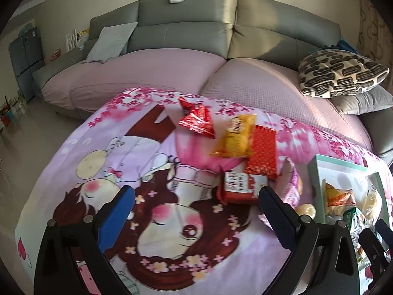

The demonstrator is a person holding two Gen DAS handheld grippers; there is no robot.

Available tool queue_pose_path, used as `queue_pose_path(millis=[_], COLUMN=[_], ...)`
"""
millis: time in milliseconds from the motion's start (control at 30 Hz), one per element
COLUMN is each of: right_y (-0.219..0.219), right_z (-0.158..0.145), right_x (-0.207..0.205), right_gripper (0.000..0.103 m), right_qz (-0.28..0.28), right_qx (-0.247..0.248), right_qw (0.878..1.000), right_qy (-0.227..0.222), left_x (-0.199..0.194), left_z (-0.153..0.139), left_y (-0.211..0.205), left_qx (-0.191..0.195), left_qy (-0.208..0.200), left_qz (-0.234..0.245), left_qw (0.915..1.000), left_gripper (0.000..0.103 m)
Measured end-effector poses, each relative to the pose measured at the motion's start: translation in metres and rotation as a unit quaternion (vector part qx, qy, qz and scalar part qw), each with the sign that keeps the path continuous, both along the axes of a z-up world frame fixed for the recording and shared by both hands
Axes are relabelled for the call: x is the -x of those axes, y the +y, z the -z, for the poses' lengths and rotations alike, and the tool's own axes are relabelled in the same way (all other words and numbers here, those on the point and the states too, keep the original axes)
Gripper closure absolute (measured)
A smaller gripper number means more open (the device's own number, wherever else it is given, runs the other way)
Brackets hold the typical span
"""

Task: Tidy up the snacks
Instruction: 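Grasp the red milk-biscuit box with the left tool while the right tool grasps the round pudding cake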

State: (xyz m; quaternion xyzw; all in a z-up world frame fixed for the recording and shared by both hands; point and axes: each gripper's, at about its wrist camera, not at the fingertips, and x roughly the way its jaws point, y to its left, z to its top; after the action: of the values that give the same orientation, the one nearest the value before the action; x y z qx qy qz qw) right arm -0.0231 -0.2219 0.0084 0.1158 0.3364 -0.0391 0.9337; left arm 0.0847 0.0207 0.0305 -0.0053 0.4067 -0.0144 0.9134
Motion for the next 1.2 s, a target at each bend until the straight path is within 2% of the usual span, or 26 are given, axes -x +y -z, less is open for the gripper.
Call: queue_pose_path(millis=[167, 433, 533, 600, 733, 900, 1067, 1200], right_y=[0.023, 0.054, 0.057, 0.058, 0.063, 0.069, 0.07, 0.067], right_z=[0.002, 0.007, 0.008, 0.008, 0.01, 0.017, 0.024, 0.03], right_x=[-0.011, -0.024, -0.028, -0.032, -0.041, -0.052, -0.063, -0.069], right_gripper=[0.0, 0.0, 0.004, 0.013, 0.021, 0.044, 0.058, 0.063], right_qz=[-0.022, -0.051, -0.05, -0.048, -0.054, -0.068, -0.071, -0.069], right_qx=[-0.023, -0.009, -0.009, -0.006, 0.004, 0.012, 0.019, 0.02], right_qw=[0.999, 0.999, 0.999, 0.999, 0.999, 0.997, 0.997, 0.996], right_qy=[0.0, 0.003, 0.0, -0.001, 0.006, 0.022, 0.038, 0.048], left_x=[-0.002, -0.009, -0.015, -0.019, -0.028, -0.042, -0.054, -0.06], left_z=[0.0, 0.003, 0.007, 0.009, 0.012, 0.021, 0.032, 0.042], left_y=[0.016, 0.041, 0.041, 0.038, 0.029, 0.011, -0.009, -0.026], left_qx=[-0.005, 0.035, 0.05, 0.06, 0.073, 0.08, 0.083, 0.074], left_qy=[0.006, 0.017, 0.025, 0.027, 0.033, 0.053, 0.073, 0.088], left_qz=[-0.009, -0.032, -0.028, -0.018, -0.003, 0.023, 0.054, 0.076], left_qw=[0.9999, 0.9987, 0.998, 0.9976, 0.9968, 0.9951, 0.9924, 0.9905], left_gripper=[0.002, 0.002, 0.002, 0.002, 0.002, 0.003, 0.003, 0.003])
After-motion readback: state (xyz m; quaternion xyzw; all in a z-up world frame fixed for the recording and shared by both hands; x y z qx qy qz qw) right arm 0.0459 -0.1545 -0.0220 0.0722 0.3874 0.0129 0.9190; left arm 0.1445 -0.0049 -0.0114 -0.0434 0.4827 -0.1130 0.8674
